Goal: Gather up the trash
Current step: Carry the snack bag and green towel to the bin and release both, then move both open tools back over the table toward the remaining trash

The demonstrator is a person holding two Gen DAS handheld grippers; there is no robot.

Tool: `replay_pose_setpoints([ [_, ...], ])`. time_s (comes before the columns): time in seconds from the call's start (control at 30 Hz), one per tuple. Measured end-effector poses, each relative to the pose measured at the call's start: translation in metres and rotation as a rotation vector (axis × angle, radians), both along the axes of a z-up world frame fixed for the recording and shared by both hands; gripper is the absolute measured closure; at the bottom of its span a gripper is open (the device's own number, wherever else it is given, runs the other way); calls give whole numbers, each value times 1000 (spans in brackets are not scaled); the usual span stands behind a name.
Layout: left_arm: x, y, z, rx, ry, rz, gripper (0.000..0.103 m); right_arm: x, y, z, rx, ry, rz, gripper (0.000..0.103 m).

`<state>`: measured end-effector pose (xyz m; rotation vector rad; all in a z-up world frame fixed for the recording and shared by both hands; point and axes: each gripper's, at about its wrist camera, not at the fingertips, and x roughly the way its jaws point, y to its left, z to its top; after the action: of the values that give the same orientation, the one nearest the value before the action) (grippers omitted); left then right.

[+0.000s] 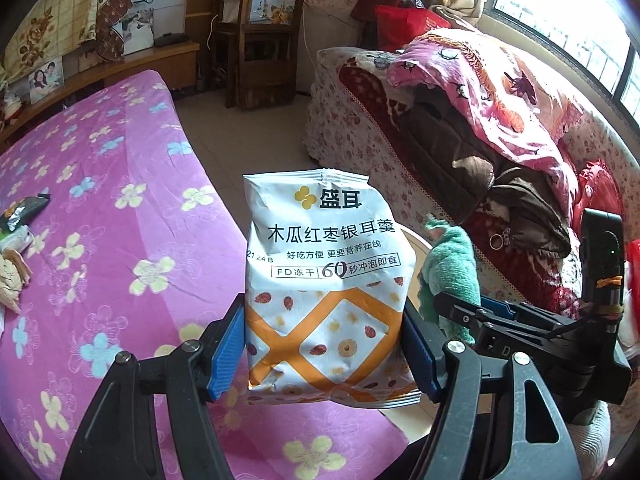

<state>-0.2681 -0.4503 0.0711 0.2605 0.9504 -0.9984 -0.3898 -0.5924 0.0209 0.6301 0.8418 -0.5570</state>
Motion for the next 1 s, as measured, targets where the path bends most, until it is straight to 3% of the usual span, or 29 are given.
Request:
replay_pose_setpoints([
  [0.07, 0, -3, -3, -5, 15, -7, 29, -1, -4, -2, 2, -6, -18, 49],
  [0.13, 1, -4, -6, -9, 36, -15, 27, -2, -6, -3, 2, -6, -26, 35],
  [0.17, 1, -4, -8, -12, 48, -19, 27, -2, -6, -3, 4, -6, -29, 33],
  [0.6, 9, 1, -9, -104, 179, -35, 22, -13, -9, 7, 18, -23, -70, 33],
  [1.0, 9, 7, -7, -114, 180, -25, 22, -15, -4, 14, 16, -44, -69, 33],
])
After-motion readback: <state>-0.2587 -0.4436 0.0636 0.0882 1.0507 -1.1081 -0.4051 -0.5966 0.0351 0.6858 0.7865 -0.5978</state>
